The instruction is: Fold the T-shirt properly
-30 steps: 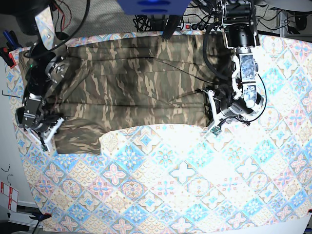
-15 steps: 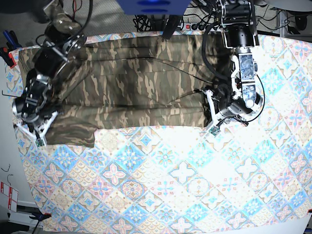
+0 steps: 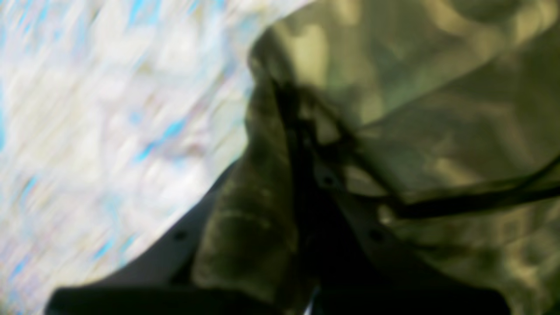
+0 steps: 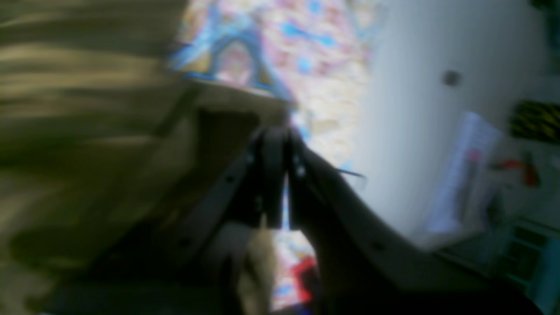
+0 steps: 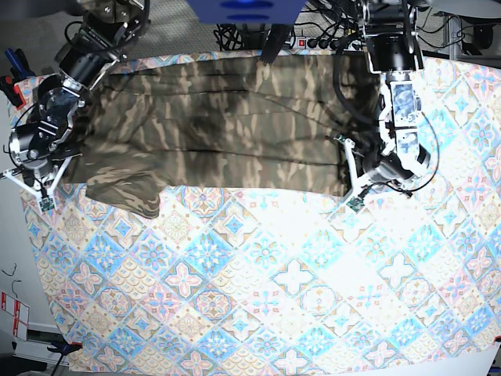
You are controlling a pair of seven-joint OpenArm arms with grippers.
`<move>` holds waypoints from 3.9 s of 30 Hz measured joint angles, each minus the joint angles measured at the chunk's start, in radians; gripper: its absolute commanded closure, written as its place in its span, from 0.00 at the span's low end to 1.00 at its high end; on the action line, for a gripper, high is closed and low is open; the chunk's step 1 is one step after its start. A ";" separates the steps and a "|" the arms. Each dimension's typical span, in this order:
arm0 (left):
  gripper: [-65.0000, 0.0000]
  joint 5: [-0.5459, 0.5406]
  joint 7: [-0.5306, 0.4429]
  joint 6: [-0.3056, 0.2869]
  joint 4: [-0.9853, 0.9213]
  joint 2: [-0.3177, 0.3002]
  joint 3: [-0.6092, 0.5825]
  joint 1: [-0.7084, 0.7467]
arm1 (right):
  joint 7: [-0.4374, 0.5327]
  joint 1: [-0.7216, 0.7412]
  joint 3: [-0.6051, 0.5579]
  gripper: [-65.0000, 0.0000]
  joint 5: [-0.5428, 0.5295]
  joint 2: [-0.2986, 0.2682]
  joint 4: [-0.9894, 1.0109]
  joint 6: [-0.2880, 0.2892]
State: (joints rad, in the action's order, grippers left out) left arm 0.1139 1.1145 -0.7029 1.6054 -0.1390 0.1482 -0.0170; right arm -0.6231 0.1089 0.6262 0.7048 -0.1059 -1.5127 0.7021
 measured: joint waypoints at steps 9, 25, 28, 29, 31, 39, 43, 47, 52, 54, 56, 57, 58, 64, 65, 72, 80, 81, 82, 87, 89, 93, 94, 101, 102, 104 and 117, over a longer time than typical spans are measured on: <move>1.00 0.000 0.000 0.000 0.075 -0.005 0.000 0.047 | -0.002 -0.099 0.001 0.98 -0.002 0.039 -0.100 0.004; 1.00 0.000 0.001 0.000 0.067 -0.005 0.000 0.056 | -0.062 0.004 -0.122 0.47 -0.006 0.076 -0.108 0.006; 1.00 0.000 0.001 -0.001 0.067 -0.005 0.000 0.056 | -0.124 0.055 -0.143 0.47 -0.009 0.080 -0.061 0.005; 1.00 -0.001 0.000 -0.001 0.067 -0.003 0.000 0.056 | -0.141 0.075 -0.141 0.47 -0.010 0.077 -0.037 0.004; 1.00 -0.001 0.000 -0.001 0.067 -0.003 -0.001 0.056 | -0.148 0.105 -0.138 0.47 -0.061 0.068 0.016 0.002; 1.00 -0.001 0.000 0.000 0.067 -0.002 -0.001 0.056 | -0.153 0.102 -0.138 0.47 -0.127 0.069 0.123 0.003; 1.00 -0.001 0.000 0.000 0.067 -0.002 -0.001 0.055 | -0.152 0.107 -0.138 0.47 -0.130 0.068 0.123 0.002; 1.00 0.000 0.000 0.000 0.067 -0.002 -0.001 0.055 | -0.152 0.105 -0.138 0.47 -0.130 0.073 0.123 0.002; 1.00 -0.001 0.000 0.000 0.067 -0.002 -0.001 0.056 | -0.223 0.109 -0.137 0.47 -0.145 0.074 0.119 0.002; 1.00 -0.001 0.000 0.000 0.064 -0.002 -0.001 0.055 | -0.304 0.117 -0.110 0.47 -0.224 0.076 0.103 0.002; 1.00 -0.001 0.000 0.000 0.063 -0.003 -0.001 0.055 | -0.397 0.146 -0.100 0.47 -0.246 0.072 0.085 0.000; 1.00 -0.001 0.000 0.000 0.063 -0.002 0.000 0.055 | -0.411 0.157 -0.101 0.47 -0.258 0.066 0.082 0.000; 1.00 -0.001 0.000 0.000 0.063 -0.003 0.000 0.056 | -0.409 0.164 -0.101 0.47 -0.280 0.062 0.078 -0.007; 1.00 0.000 -0.003 0.000 0.063 -0.003 0.000 0.056 | -0.414 0.151 -0.096 0.47 -0.295 0.075 0.080 0.001; 1.00 -0.001 -0.003 0.000 0.063 -0.003 0.000 0.056 | -0.414 0.152 -0.095 0.47 -0.295 0.075 0.080 0.000; 1.00 -0.001 -0.003 0.000 0.063 -0.002 0.000 0.055 | -0.415 0.154 -0.095 0.47 -0.297 0.100 0.130 -0.002; 1.00 -0.001 -0.003 0.000 0.062 -0.002 0.000 0.056 | -0.465 0.159 -0.095 0.47 -0.509 0.103 0.214 -0.003; 1.00 -0.001 -0.003 0.000 0.062 -0.002 0.000 0.056 | -0.466 0.157 -0.095 0.47 -0.513 0.103 0.219 -0.003; 1.00 -0.001 -0.003 0.000 0.062 -0.003 0.000 0.056 | -0.467 0.157 -0.095 0.47 -0.512 0.103 0.222 -0.003; 1.00 -0.001 -0.003 -0.001 0.062 -0.002 0.000 0.056 | -0.463 0.158 -0.095 0.47 -0.512 0.083 0.222 -0.003; 1.00 -0.001 -0.003 0.000 0.062 -0.003 0.000 0.056 | -0.454 0.157 -0.095 0.47 -0.507 0.068 0.222 -0.003; 1.00 -0.001 -0.003 0.000 0.062 -0.002 0.000 0.056 | -0.435 0.158 -0.095 0.47 -0.509 0.036 0.217 -0.003; 1.00 -0.001 -0.003 0.000 0.062 -0.002 0.000 0.056 | -0.435 0.158 -0.095 0.47 -0.510 0.027 0.217 -0.003; 1.00 -0.001 -0.004 0.000 0.062 -0.002 0.000 0.055 | -0.435 0.159 -0.059 0.47 -0.508 0.007 0.225 -0.003; 1.00 -0.001 -0.003 0.000 0.062 -0.002 0.000 0.055 | -0.434 0.160 -0.059 0.47 -0.509 0.006 0.239 -0.003; 1.00 -0.001 -0.003 0.000 0.062 -0.002 0.000 0.055 | -0.427 0.164 -0.059 0.47 -0.513 0.006 0.282 -0.003; 1.00 -0.001 -0.003 0.000 0.061 -0.002 0.000 0.054 | -0.399 0.159 -0.131 0.72 -0.514 0.017 0.343 -0.006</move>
State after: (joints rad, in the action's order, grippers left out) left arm 0.1131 1.1114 -0.7033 1.6665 -0.1413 0.1478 0.0372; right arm -1.0218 0.2684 0.4950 0.1909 -0.0887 -1.1698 0.6960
